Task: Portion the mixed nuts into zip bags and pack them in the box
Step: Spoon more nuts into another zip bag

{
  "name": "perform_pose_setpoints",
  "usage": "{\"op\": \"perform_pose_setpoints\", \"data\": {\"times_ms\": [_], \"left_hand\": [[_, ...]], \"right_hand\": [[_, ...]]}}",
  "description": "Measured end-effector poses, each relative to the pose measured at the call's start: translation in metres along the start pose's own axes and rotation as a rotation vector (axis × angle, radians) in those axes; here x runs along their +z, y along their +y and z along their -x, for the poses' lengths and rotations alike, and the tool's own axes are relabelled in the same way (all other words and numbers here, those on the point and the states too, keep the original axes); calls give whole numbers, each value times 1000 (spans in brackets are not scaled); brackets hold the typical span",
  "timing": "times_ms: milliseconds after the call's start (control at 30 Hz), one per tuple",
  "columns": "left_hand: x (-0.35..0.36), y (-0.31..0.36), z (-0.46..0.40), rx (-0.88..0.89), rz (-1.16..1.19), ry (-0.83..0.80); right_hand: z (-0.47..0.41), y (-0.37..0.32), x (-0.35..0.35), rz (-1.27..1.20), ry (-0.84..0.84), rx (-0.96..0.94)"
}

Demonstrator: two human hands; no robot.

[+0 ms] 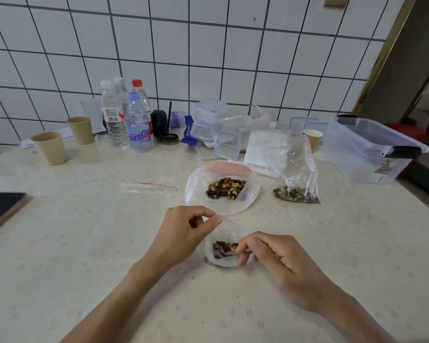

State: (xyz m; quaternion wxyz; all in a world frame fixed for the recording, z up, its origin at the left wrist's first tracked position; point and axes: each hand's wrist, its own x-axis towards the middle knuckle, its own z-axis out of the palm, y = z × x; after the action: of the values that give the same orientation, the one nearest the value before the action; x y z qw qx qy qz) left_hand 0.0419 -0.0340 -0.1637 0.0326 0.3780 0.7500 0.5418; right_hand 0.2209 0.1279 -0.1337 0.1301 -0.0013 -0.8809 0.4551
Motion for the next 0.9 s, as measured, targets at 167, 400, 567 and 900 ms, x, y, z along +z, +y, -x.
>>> {"op": "perform_pose_setpoints", "data": {"times_ms": [167,400,567,900], "left_hand": [[-4,-1,2,0,-31,-6],[-12,0,1,-49,-81,42],[-28,-2,-18,-120,-225,174],[-9,-27,-70,-335,-367,103]], "right_hand": [[-5,2,-2,-63,94,-17],[-19,6,-13,-518,434,146],[-32,16,-18,-726,560,332],[-74,15,-15,-646,571,357]]}}
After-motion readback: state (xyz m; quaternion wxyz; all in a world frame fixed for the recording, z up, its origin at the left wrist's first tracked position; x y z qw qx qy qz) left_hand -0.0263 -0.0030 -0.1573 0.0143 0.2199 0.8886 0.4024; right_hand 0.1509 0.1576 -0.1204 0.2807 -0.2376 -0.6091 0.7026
